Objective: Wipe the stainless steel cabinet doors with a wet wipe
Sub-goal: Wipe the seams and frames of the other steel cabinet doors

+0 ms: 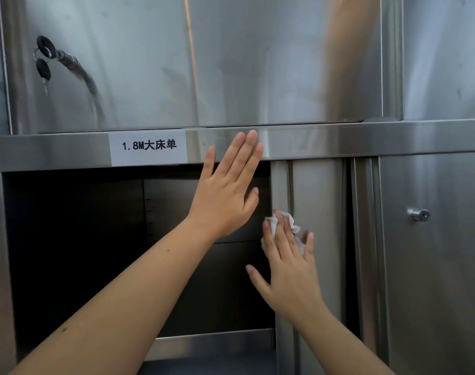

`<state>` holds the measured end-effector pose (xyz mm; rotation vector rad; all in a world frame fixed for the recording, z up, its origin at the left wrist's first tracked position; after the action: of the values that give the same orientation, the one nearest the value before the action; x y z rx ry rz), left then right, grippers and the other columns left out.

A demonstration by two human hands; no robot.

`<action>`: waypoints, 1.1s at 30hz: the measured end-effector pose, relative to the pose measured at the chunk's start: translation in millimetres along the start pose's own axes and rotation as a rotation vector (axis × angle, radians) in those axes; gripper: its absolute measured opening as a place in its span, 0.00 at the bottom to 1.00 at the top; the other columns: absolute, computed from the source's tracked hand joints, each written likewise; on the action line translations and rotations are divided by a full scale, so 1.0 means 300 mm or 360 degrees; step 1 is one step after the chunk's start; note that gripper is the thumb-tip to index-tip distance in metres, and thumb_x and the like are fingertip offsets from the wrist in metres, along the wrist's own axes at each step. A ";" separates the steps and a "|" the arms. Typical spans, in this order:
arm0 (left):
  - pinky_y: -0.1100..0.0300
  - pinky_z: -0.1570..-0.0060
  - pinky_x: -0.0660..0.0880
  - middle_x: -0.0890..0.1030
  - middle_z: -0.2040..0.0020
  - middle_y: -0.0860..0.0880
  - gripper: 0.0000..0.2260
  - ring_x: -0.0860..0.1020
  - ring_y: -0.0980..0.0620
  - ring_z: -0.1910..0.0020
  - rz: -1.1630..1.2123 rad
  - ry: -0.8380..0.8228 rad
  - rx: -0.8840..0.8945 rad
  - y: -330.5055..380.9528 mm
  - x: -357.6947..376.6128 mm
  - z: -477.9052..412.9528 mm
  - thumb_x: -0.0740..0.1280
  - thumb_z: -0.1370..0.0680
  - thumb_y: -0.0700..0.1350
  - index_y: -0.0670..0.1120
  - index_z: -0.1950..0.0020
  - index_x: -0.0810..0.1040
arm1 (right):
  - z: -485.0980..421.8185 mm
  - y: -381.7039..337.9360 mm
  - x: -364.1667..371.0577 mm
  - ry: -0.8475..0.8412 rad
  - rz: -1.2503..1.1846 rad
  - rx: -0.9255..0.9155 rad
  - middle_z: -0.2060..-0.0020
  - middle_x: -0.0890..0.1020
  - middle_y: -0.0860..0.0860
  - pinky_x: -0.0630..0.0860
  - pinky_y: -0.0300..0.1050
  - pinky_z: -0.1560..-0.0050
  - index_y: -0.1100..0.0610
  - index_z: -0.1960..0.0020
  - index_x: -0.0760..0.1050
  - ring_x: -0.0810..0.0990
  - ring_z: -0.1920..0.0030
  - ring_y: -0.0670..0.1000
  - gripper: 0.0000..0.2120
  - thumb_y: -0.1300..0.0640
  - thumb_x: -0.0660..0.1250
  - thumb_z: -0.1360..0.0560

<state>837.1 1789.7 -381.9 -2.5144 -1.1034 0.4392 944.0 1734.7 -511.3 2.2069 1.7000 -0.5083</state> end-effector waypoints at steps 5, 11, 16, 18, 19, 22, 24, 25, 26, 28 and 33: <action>0.47 0.29 0.41 0.56 0.23 0.44 0.31 0.51 0.48 0.25 0.0030 -0.0086 -0.0032 0.014 -0.005 0.010 0.55 0.25 0.51 0.42 0.24 0.53 | 0.057 0.002 0.013 -0.0117 -0.0038 0.0021 0.26 0.61 0.58 0.42 0.57 0.29 0.58 0.25 0.58 0.56 0.26 0.55 0.36 0.35 0.38 0.22; 0.47 0.29 0.41 0.55 0.23 0.43 0.31 0.52 0.47 0.24 0.0036 -0.0124 -0.0053 0.027 -0.006 0.020 0.55 0.25 0.52 0.41 0.24 0.54 | -0.072 0.006 -0.032 0.0056 0.0024 0.0012 0.25 0.58 0.57 0.36 0.56 0.29 0.58 0.24 0.57 0.52 0.25 0.53 0.35 0.36 0.48 0.23; 0.48 0.30 0.40 0.56 0.23 0.43 0.32 0.51 0.47 0.25 0.0034 -0.0171 -0.0048 0.024 -0.014 0.018 0.55 0.25 0.51 0.39 0.24 0.54 | 0.036 0.002 0.019 -0.0024 -0.0051 0.0014 0.25 0.59 0.57 0.42 0.59 0.29 0.57 0.24 0.55 0.53 0.25 0.54 0.35 0.36 0.40 0.22; 0.48 0.30 0.40 0.55 0.23 0.42 0.33 0.51 0.47 0.25 0.0021 -0.0207 -0.0067 0.034 -0.014 0.024 0.55 0.25 0.52 0.39 0.24 0.54 | 0.115 0.001 0.057 -0.0103 -0.0074 0.0019 0.25 0.59 0.57 0.43 0.59 0.29 0.56 0.24 0.54 0.53 0.25 0.55 0.35 0.36 0.40 0.22; 0.47 0.30 0.40 0.55 0.23 0.42 0.33 0.51 0.47 0.25 0.0007 -0.0230 -0.0081 0.040 -0.014 0.029 0.54 0.25 0.53 0.39 0.24 0.53 | 0.155 -0.002 0.073 -0.0147 -0.0077 0.0022 0.25 0.59 0.57 0.44 0.59 0.29 0.56 0.24 0.54 0.53 0.25 0.55 0.34 0.36 0.40 0.22; 0.46 0.30 0.39 0.51 0.22 0.43 0.35 0.48 0.47 0.24 -0.0047 -0.0326 -0.0130 0.052 -0.016 0.040 0.52 0.25 0.57 0.40 0.23 0.49 | 0.198 -0.004 0.081 -0.0172 -0.0071 0.0034 0.26 0.60 0.57 0.45 0.59 0.30 0.56 0.25 0.56 0.51 0.25 0.54 0.34 0.36 0.39 0.22; 0.47 0.29 0.35 0.43 0.23 0.45 0.37 0.43 0.48 0.24 -0.0097 -0.0409 -0.0154 0.058 -0.014 0.040 0.48 0.25 0.61 0.42 0.23 0.42 | 0.144 -0.001 0.053 -0.0111 -0.0023 0.0023 0.26 0.61 0.57 0.44 0.59 0.30 0.57 0.25 0.57 0.52 0.25 0.54 0.33 0.36 0.41 0.21; 0.49 0.29 0.34 0.41 0.23 0.46 0.37 0.42 0.49 0.24 -0.0078 -0.0424 -0.0175 0.062 -0.014 0.042 0.47 0.25 0.62 0.43 0.24 0.40 | 0.107 0.002 0.037 -0.0071 0.0008 0.0012 0.26 0.61 0.57 0.43 0.58 0.30 0.57 0.25 0.57 0.52 0.25 0.54 0.33 0.37 0.43 0.21; 0.51 0.30 0.32 0.40 0.24 0.46 0.37 0.41 0.49 0.24 -0.0039 -0.0419 -0.0200 0.066 -0.013 0.043 0.47 0.25 0.62 0.43 0.24 0.40 | 0.072 0.006 0.026 -0.0042 0.0029 0.0004 0.26 0.61 0.57 0.43 0.58 0.30 0.57 0.25 0.56 0.53 0.26 0.54 0.33 0.37 0.46 0.22; 0.53 0.30 0.32 0.41 0.24 0.46 0.37 0.42 0.50 0.24 0.0030 -0.0413 -0.0232 0.078 -0.015 0.042 0.49 0.25 0.62 0.42 0.23 0.42 | 0.033 0.010 0.018 -0.0014 0.0020 0.0000 0.26 0.59 0.57 0.42 0.60 0.30 0.57 0.25 0.55 0.53 0.26 0.53 0.34 0.37 0.50 0.24; 0.54 0.31 0.30 0.36 0.25 0.48 0.33 0.37 0.53 0.25 0.0135 -0.0485 -0.0190 0.100 -0.040 0.049 0.44 0.24 0.60 0.44 0.25 0.39 | 0.088 0.007 0.035 -0.0043 -0.0018 0.0009 0.26 0.60 0.57 0.46 0.60 0.29 0.56 0.25 0.57 0.57 0.27 0.53 0.35 0.37 0.52 0.25</action>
<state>842.3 1764.7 -406.4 -2.6677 -1.1627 0.8259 946.2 1731.2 -539.6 2.1857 1.7006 -0.5439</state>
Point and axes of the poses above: each hand's wrist, its own z-axis away from the middle knuckle, its own x-axis out of the palm, y = z × x, the point moved 3 cm from there along -z, towards the middle knuckle
